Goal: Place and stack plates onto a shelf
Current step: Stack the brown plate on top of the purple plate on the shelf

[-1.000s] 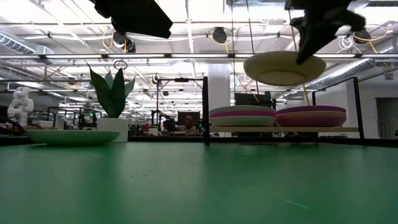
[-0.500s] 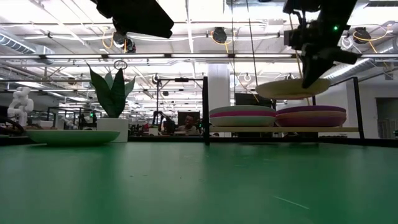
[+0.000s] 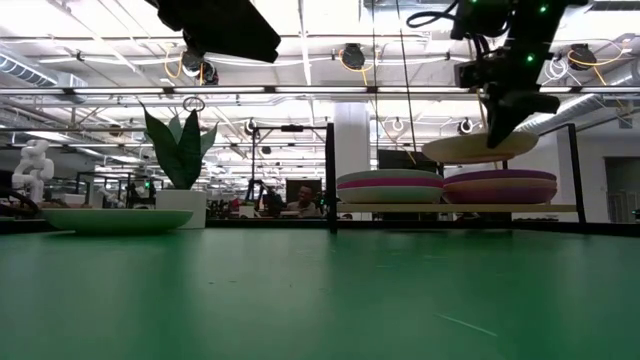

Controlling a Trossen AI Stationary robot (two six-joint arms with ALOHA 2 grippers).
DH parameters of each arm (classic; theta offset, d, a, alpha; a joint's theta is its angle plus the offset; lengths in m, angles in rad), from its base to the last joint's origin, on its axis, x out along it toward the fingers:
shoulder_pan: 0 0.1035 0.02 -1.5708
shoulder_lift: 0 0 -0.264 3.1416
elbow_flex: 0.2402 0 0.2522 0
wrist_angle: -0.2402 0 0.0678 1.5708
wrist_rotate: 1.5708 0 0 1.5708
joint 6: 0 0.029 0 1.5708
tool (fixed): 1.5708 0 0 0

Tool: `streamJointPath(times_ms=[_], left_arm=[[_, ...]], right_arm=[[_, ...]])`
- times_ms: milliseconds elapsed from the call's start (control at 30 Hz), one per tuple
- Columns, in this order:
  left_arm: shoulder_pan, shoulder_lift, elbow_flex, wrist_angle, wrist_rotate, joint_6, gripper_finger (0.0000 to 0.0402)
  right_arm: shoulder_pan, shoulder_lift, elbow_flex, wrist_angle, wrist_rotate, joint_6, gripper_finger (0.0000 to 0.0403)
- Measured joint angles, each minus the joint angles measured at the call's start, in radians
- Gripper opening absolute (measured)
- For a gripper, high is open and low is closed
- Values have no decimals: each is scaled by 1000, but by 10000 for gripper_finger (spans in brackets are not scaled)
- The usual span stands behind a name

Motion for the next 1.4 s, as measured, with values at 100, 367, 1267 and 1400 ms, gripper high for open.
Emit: streamJointPath(times_ms=[100,367,1267,1400], left_arm=[[0,0,0,0,0,13,175],[1,0,0,2,0,14,175],[1,0,0,11,0,9,175],[1,0,0,11,0,9,175]], right_arm=[[-20,0,0,10,0,0,4],[-69,0,0,9,-16,-16,4],[-132,0,-1,11,-78,43,4],[-132,0,-1,17,-76,70,4]])
